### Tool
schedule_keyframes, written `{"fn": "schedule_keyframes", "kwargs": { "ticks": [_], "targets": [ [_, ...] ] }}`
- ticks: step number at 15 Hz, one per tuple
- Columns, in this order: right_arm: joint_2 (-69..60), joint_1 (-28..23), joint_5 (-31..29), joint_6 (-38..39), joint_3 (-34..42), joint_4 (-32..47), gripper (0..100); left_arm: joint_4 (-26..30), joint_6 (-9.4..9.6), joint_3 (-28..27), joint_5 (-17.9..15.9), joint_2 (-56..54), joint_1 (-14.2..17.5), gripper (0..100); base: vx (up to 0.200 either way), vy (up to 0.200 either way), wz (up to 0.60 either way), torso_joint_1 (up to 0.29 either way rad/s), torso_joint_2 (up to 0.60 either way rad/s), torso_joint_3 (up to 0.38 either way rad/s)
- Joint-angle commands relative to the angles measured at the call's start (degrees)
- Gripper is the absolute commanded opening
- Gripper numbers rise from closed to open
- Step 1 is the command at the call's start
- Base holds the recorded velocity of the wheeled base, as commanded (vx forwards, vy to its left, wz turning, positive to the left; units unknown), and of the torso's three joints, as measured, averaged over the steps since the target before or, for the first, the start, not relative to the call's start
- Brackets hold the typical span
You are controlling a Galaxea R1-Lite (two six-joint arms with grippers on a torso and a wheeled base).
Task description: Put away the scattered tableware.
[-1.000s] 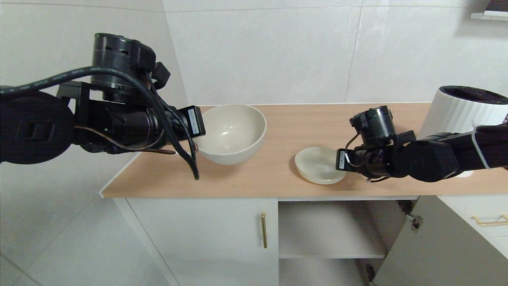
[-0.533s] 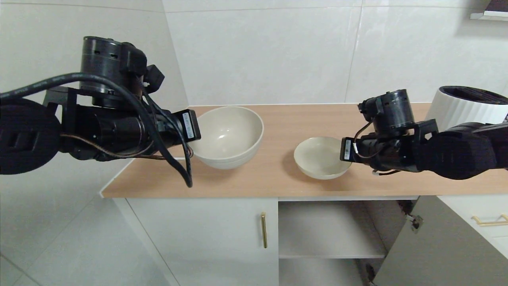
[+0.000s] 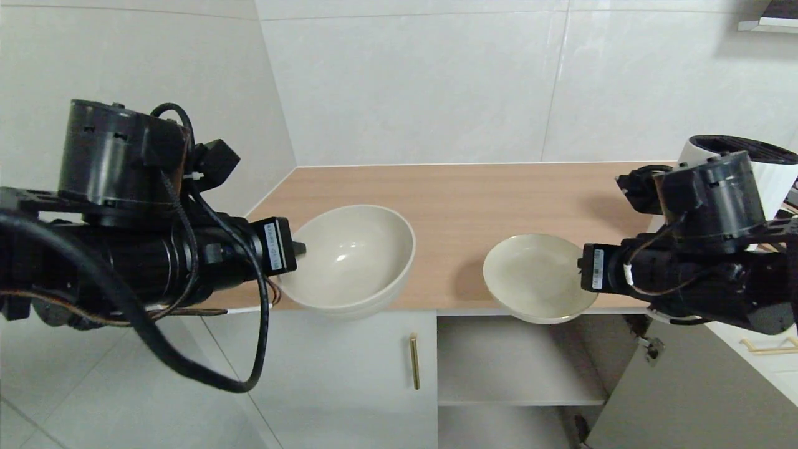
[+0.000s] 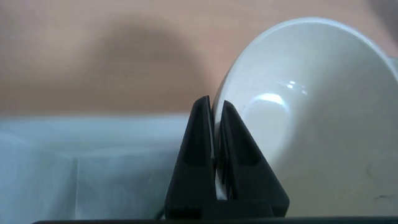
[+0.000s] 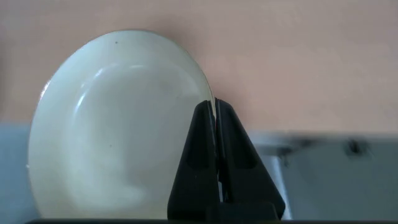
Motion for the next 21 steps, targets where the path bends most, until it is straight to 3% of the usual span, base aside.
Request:
{"fn": "schedule_keyframes", "kwargs": {
  "ticks": [1, 2, 4, 6, 21],
  "targets": [
    [-6.3, 2.5, -0.4, -0.1, 5.6, 0.0, 0, 0.1, -0.17, 5.1, -0.1, -3.6, -1.4, 0, 0.000, 0.000, 0.00, 0.000, 0.00, 0.000],
    [-8.5, 4.4, -0.4, 0.2, 9.6, 0.1, 0, 0.1, -0.17, 9.7, -1.1, -5.4, -2.0, 0, 0.000, 0.000, 0.00, 0.000, 0.00, 0.000],
    [-9.5, 4.5, -0.4, 1.7, 14.5, 0.0, 0, 0.1, -0.34, 13.8, -5.4, -7.4, -2.0, 0, 0.000, 0.000, 0.00, 0.000, 0.00, 0.000],
    [-9.3, 4.7, -0.4, 2.0, 18.2, 0.0, 0, 0.0, -1.22, 14.9, -7.0, -7.9, -2.1, 0, 0.000, 0.000, 0.00, 0.000, 0.00, 0.000],
    [-4.8, 6.3, -0.3, 1.8, 20.4, 0.0, 0, -1.2, -1.22, 15.0, -7.1, -5.9, -2.7, 0, 0.000, 0.000, 0.00, -0.128, 0.43, 0.299]
  ]
}}
